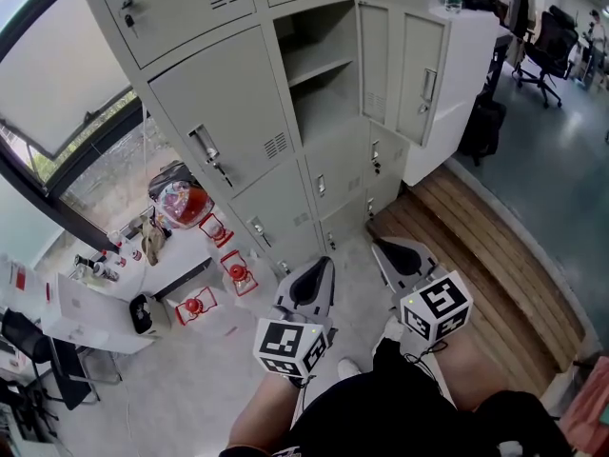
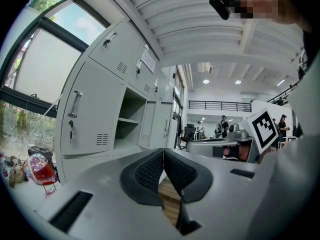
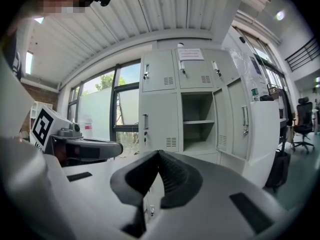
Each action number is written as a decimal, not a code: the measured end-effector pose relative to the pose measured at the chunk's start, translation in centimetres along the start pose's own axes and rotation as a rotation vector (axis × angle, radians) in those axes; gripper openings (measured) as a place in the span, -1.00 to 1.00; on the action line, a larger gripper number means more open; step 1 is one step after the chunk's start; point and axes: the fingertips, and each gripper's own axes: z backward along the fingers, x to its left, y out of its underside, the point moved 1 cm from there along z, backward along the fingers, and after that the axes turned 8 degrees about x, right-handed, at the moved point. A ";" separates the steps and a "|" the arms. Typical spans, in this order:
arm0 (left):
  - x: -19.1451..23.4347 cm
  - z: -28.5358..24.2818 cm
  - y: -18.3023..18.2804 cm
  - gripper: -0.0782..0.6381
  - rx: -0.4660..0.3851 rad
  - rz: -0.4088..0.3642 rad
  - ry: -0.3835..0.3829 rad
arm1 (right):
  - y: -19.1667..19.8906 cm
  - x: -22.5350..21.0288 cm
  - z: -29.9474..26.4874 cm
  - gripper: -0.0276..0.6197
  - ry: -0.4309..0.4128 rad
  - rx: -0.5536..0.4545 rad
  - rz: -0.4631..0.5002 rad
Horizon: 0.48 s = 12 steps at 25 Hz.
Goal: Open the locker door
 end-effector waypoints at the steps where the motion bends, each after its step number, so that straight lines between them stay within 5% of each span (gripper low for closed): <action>1: -0.1 0.0 0.0 -0.73 0.000 -0.001 0.001 | 0.1 0.0 0.1 -0.75 0.000 0.001 0.000; 12: -0.7 -0.1 0.0 -0.73 -0.005 -0.004 0.005 | 0.6 0.0 0.7 -0.75 -0.002 0.008 -0.009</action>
